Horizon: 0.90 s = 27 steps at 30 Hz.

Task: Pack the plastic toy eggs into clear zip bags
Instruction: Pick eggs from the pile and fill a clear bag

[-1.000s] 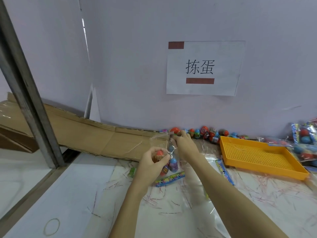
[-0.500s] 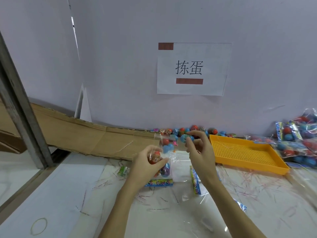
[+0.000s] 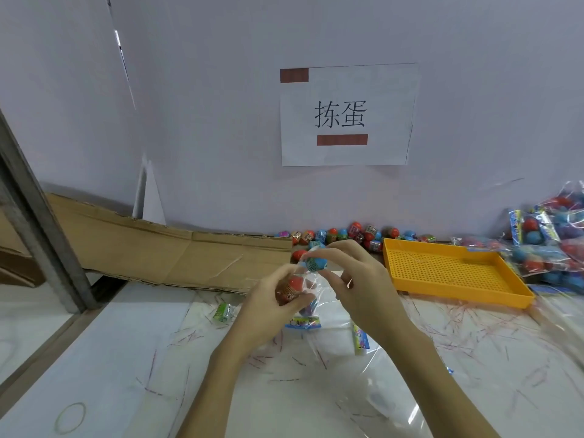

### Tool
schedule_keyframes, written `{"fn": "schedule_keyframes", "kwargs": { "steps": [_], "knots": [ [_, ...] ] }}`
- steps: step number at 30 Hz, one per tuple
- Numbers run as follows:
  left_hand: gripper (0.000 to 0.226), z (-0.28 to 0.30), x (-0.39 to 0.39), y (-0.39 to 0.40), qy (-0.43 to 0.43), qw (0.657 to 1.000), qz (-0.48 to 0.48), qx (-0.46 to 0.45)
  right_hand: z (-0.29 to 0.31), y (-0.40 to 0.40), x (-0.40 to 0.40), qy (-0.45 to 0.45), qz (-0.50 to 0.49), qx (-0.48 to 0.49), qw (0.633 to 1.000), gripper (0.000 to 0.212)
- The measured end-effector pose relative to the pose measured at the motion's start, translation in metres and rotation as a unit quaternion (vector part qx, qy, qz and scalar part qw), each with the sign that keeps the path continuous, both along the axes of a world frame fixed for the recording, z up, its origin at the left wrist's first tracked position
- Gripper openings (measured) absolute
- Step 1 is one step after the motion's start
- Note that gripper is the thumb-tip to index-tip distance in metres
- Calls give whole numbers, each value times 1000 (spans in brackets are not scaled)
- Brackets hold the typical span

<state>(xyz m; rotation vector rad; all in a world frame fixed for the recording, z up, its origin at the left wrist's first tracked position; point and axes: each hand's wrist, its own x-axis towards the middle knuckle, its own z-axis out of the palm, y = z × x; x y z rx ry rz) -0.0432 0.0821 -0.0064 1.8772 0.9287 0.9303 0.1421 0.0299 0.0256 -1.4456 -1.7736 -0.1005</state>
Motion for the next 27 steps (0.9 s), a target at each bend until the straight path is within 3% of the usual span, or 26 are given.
{"fn": "schedule_keyframes", "kwargs": {
  "steps": [8, 17, 20, 23, 27],
  "knots": [
    [35, 4, -1, -1, -6, 1000, -15, -9, 2, -4, -5, -9, 40, -22, 999, 39],
    [31, 11, -4, -4, -53, 997, -33, -44, 1, -7, -5, -12, 88, -80, 993, 27],
    [41, 13, -4, -5, -49, 997, -33, -41, 1, -6, -4, -6, 87, -112, 990, 29],
    [40, 11, -3, -5, -58, 997, -34, -50, -4, -2, -4, 7, 88, -108, 990, 20],
    [35, 10, -1, -5, -90, 994, -24, -58, -8, 2, -5, 30, 88, -89, 992, 23]
  ]
}}
